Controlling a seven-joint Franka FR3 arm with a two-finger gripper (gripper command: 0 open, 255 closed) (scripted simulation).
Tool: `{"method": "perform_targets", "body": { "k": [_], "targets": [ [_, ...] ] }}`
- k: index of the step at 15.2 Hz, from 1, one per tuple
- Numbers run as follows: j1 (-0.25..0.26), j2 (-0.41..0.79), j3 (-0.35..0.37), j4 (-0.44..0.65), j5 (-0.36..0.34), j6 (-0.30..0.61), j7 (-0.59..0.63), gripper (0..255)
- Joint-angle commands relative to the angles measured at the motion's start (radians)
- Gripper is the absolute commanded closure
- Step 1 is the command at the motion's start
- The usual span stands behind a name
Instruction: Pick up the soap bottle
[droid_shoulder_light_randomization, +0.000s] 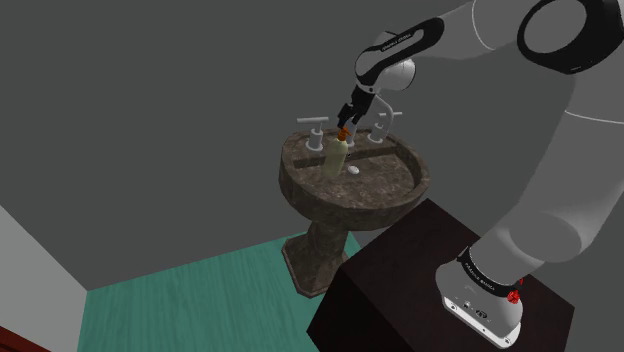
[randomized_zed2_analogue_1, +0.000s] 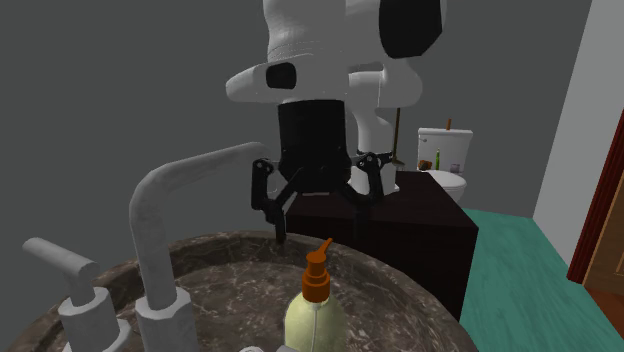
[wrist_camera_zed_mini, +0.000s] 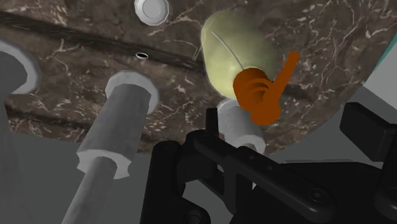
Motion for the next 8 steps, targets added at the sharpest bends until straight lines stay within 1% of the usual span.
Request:
{"method": "perform_targets", "body": {
  "k": [1,8],
  "targets": [
    [-0.007,0.041,0.005,0.023,0.013,0.019,-0.013,0],
    [-0.017,0.102,0.02,0.015,0.042,0.086,-0.039,0]
  ]
}}
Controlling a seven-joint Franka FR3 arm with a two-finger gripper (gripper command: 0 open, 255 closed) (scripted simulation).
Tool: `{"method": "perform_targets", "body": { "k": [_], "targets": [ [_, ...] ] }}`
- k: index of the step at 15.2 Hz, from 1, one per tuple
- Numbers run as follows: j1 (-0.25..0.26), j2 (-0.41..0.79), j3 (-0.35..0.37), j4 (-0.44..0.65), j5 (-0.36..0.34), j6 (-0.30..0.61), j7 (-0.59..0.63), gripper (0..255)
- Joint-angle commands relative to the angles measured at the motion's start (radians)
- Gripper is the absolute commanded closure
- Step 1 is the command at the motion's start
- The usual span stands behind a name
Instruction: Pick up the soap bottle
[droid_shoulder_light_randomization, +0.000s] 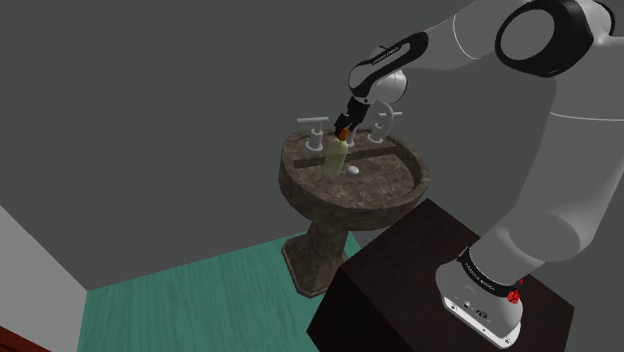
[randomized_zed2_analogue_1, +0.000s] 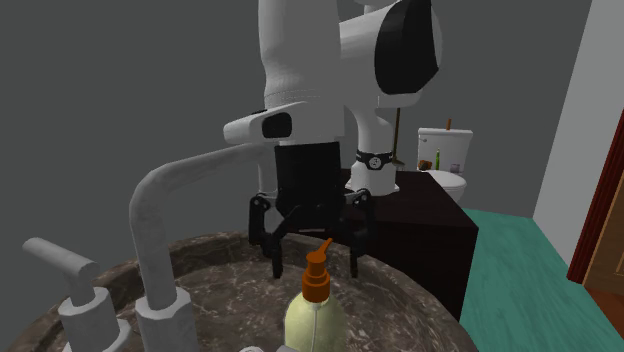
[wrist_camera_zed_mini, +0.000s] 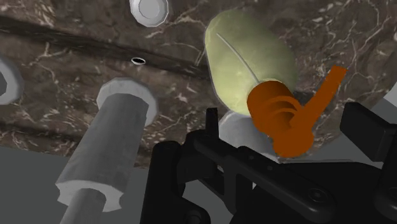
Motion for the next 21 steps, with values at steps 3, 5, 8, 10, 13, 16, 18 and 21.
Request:
{"method": "perform_targets", "body": {
  "k": [3,5,8,10,13,16,18,21],
  "targets": [
    [-0.001,0.008,0.003,-0.002,0.004,0.011,-0.003,255],
    [-0.001,0.009,0.003,-0.001,0.004,0.01,-0.003,255],
    [-0.001,0.009,0.003,0.0,0.004,0.01,-0.003,255],
    [-0.001,0.009,0.002,0.0,0.004,0.009,-0.004,255],
    [0.002,-0.011,-0.003,0.0,-0.005,-0.01,0.005,255],
    [0.006,-0.038,-0.01,0.004,-0.017,-0.041,0.017,255],
    [0.009,-0.056,-0.014,0.008,-0.026,-0.062,0.025,255],
    [0.012,-0.081,-0.019,0.016,-0.038,-0.094,0.036,255]
  ]
}}
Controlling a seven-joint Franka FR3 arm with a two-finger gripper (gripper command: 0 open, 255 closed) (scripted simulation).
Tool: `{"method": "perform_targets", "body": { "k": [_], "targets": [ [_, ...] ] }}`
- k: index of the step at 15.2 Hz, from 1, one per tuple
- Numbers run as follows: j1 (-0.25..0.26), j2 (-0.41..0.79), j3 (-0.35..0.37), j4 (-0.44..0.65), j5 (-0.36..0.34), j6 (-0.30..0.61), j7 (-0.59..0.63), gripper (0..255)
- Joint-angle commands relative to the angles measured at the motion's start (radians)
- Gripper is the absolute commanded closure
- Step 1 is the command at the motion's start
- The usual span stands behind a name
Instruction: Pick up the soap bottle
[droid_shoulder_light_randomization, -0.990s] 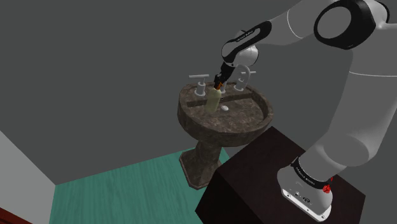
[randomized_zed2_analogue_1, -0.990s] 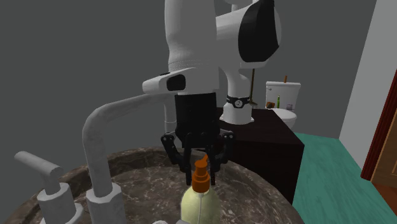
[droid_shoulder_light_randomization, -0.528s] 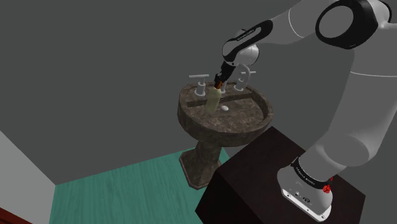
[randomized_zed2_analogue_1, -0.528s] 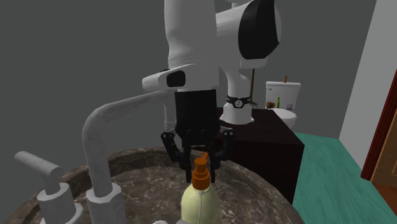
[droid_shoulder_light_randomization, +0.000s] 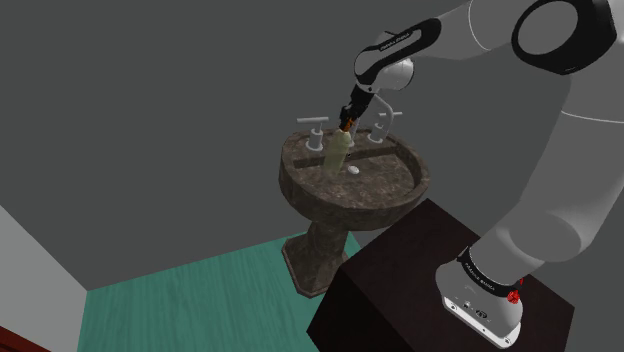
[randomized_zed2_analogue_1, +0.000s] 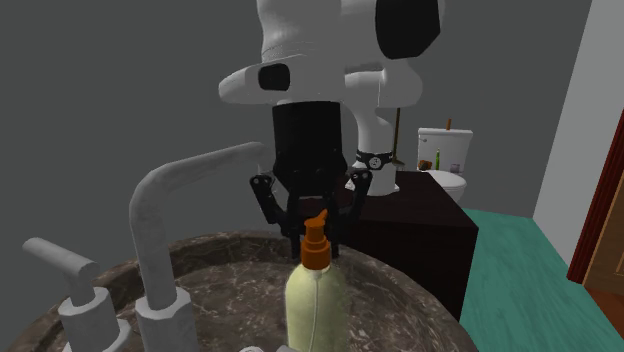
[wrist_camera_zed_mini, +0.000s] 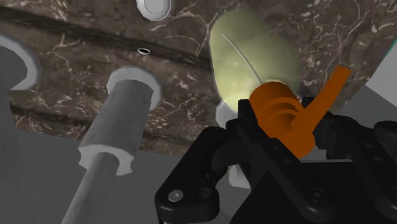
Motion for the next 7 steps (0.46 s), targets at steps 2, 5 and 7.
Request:
{"method": "perform_targets", "body": {
  "k": [2,5,7],
  "targets": [
    [0.005,-0.026,-0.005,0.009,-0.013,-0.034,0.014,255],
    [0.007,-0.049,-0.01,0.02,-0.025,-0.067,0.025,255],
    [0.007,-0.05,-0.01,0.021,-0.025,-0.068,0.025,255]
  ]
}}
